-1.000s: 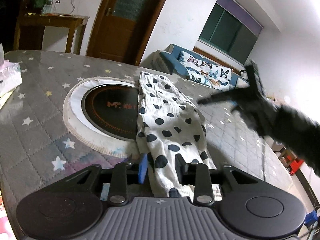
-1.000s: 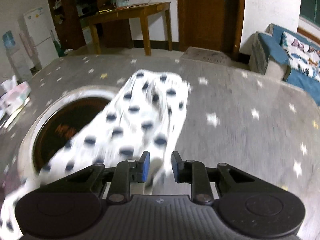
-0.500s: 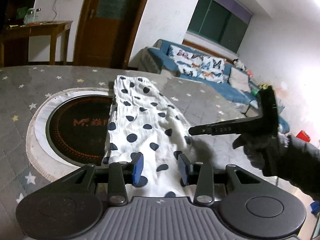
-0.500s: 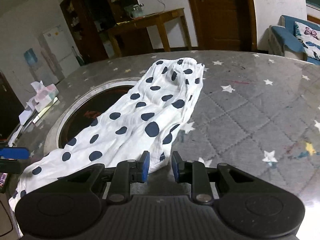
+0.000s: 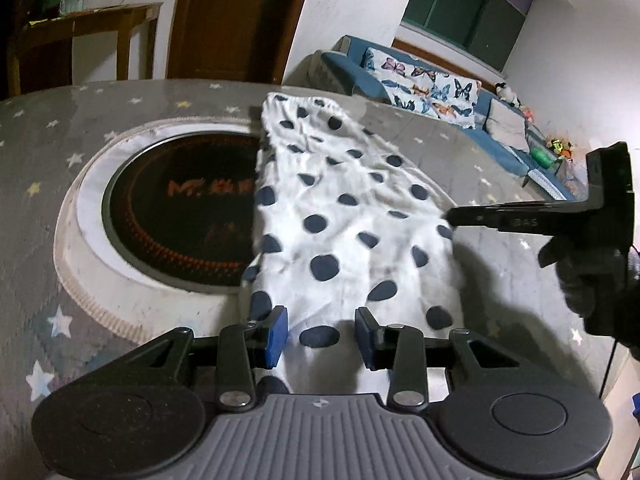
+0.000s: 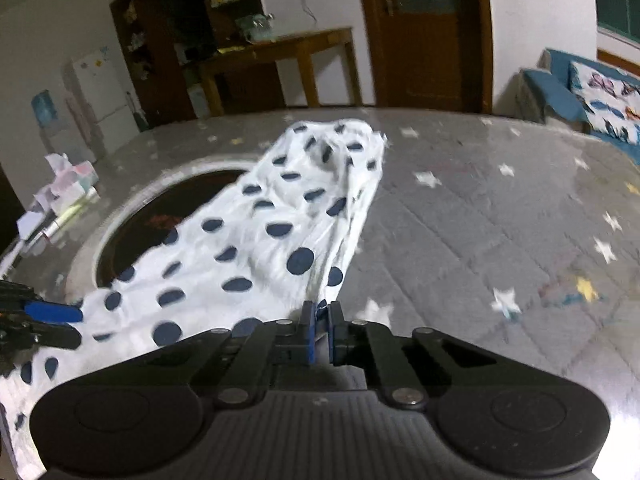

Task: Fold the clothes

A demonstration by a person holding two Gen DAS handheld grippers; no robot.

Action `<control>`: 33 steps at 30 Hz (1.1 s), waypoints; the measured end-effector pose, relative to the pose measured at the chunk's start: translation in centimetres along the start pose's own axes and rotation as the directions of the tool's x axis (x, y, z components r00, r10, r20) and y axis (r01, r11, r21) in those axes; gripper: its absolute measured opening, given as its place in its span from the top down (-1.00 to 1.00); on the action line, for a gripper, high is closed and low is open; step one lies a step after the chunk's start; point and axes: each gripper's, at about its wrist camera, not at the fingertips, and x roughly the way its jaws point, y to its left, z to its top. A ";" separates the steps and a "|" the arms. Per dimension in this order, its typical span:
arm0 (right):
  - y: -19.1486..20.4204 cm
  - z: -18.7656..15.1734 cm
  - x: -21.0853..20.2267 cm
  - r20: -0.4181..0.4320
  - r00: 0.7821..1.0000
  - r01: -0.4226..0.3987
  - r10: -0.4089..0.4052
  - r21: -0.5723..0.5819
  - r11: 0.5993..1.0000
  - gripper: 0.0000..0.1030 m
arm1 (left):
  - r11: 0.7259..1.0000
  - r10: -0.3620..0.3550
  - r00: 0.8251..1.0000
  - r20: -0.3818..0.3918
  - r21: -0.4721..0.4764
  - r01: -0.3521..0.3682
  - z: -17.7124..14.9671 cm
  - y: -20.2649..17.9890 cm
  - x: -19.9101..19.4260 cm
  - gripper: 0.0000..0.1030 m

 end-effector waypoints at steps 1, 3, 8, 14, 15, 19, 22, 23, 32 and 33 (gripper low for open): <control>-0.1 -0.1 0.0 -0.008 1.000 0.006 -0.006 0.003 1.000 0.89 | 1.000 -0.001 1.000 0.001 0.002 0.001 0.0 0.1 0.0 0.25; -0.1 -0.2 -0.3 -0.015 1.000 0.015 -0.015 0.009 1.000 0.86 | 1.000 -0.004 1.000 0.005 0.007 0.004 0.1 0.2 -0.2 0.25; 0.6 1.0 -2.0 0.044 0.998 0.049 -0.049 -0.015 0.999 0.74 | 0.999 -0.018 0.999 0.032 0.034 0.017 0.7 0.0 -1.3 0.25; 2.8 2.7 -0.2 0.066 0.998 -0.003 0.006 -0.053 0.999 0.61 | 0.998 -0.034 0.998 0.054 0.045 0.032 1.5 -1.1 -1.2 0.25; 3.2 2.8 0.5 0.058 0.998 -0.013 0.016 -0.060 0.998 0.61 | 0.999 -0.031 0.998 0.049 0.042 0.029 1.5 -1.1 -0.9 0.25; 3.8 2.6 3.0 0.018 1.000 -0.013 0.014 -0.060 0.998 0.57 | 1.000 -0.007 1.000 0.012 0.017 0.007 1.1 0.1 0.3 0.25; 3.5 2.1 3.5 0.000 1.000 -0.001 0.001 -0.050 0.999 0.56 | 1.000 -0.008 1.000 0.007 -0.004 0.008 0.8 0.9 0.4 0.26; 3.5 2.0 3.2 0.002 1.000 0.003 -0.003 -0.052 0.999 0.55 | 1.000 -0.010 1.000 0.012 -0.004 0.010 0.8 0.8 0.2 0.27; 8.0 0.1 -0.8 0.012 0.995 -0.095 0.098 -0.165 0.982 0.30 | 0.999 -0.034 0.998 0.055 0.024 0.033 2.3 -0.6 0.0 0.27; 8.5 -0.3 -1.0 0.004 0.993 -0.111 0.114 -0.177 0.978 0.28 | 0.999 -0.035 0.998 0.055 0.027 0.034 2.5 -0.8 0.2 0.27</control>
